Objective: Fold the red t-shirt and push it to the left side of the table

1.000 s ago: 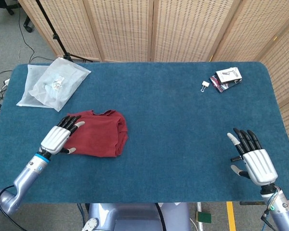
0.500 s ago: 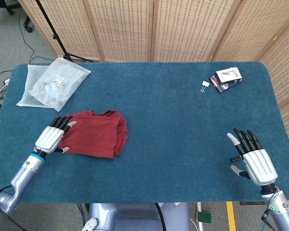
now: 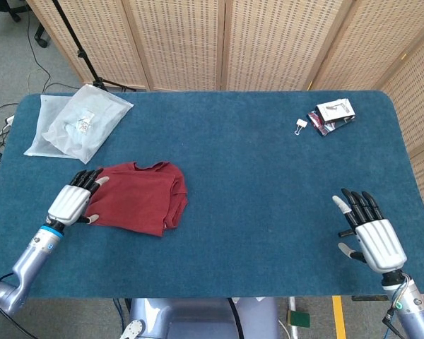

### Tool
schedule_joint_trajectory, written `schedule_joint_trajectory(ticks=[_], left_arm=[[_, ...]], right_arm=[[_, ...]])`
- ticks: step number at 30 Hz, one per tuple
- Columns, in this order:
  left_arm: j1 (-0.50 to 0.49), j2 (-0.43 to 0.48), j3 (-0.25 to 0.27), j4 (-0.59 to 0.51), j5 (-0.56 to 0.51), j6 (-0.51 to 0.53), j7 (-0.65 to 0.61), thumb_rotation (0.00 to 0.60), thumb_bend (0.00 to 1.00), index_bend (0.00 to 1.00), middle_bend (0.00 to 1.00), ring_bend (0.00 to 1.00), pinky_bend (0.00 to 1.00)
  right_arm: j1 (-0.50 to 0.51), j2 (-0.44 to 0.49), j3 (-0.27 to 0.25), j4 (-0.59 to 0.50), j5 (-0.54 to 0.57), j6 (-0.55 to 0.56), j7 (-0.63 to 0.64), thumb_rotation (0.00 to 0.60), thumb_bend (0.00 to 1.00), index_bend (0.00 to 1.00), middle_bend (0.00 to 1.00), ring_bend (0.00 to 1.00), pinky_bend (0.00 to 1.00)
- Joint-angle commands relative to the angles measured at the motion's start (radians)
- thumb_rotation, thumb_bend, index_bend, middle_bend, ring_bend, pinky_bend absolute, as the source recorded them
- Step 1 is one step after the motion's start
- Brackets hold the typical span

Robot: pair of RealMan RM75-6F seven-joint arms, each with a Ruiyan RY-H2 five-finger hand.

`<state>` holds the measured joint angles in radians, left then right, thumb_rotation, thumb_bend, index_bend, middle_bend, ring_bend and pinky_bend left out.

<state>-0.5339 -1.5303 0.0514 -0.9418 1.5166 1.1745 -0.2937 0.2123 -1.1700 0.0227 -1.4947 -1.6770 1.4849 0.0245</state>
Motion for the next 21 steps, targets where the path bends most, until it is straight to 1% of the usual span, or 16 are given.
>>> schedule_joint_trajectory(ticks=[1, 5, 10, 12, 14, 19, 21], left_arm=[[0.014, -0.003, -0.01, 0.005, 0.042, 0.083, -0.072, 0.6, 0.12, 0.0, 0.0, 0.0, 0.0], [0.03, 0.018, -0.03, -0.033, 0.052, 0.152, -0.109, 0.6, 0.06, 0.0, 0.0, 0.0, 0.0], [0.064, 0.073, -0.061, -0.138, 0.043, 0.232, -0.097, 0.6, 0.0, 0.0, 0.0, 0.0, 0.0], [0.082, 0.096, -0.068, -0.179, 0.037, 0.259, -0.062, 0.6, 0.0, 0.0, 0.0, 0.0, 0.0], [0.106, 0.124, -0.074, -0.226, 0.025, 0.288, 0.001, 0.6, 0.0, 0.0, 0.0, 0.0, 0.0], [0.186, 0.2, -0.079, -0.395, -0.011, 0.37, 0.224, 0.6, 0.0, 0.0, 0.0, 0.0, 0.0], [0.214, 0.225, -0.079, -0.457, -0.024, 0.396, 0.28, 0.6, 0.0, 0.0, 0.0, 0.0, 0.0]], right_arm=[[-0.002, 0.003, 0.0, -0.003, -0.003, 0.006, 0.001, 0.6, 0.0, 0.0, 0.0, 0.0, 0.0], [-0.006, 0.006, -0.001, -0.009, -0.011, 0.017, 0.002, 0.6, 0.0, 0.0, 0.0, 0.0, 0.0], [-0.014, 0.016, -0.002, -0.018, -0.024, 0.041, 0.009, 0.6, 0.0, 0.0, 0.0, 0.0, 0.0], [-0.017, 0.021, -0.002, -0.022, -0.029, 0.052, 0.014, 0.6, 0.0, 0.0, 0.0, 0.0, 0.0], [-0.021, 0.027, 0.0, -0.026, -0.033, 0.065, 0.019, 0.6, 0.0, 0.0, 0.0, 0.0, 0.0], [-0.034, 0.042, 0.011, -0.036, -0.031, 0.1, 0.026, 0.6, 0.0, 0.0, 0.0, 0.0, 0.0], [-0.041, 0.045, 0.019, -0.039, -0.022, 0.112, 0.017, 0.6, 0.0, 0.0, 0.0, 0.0, 0.0]])
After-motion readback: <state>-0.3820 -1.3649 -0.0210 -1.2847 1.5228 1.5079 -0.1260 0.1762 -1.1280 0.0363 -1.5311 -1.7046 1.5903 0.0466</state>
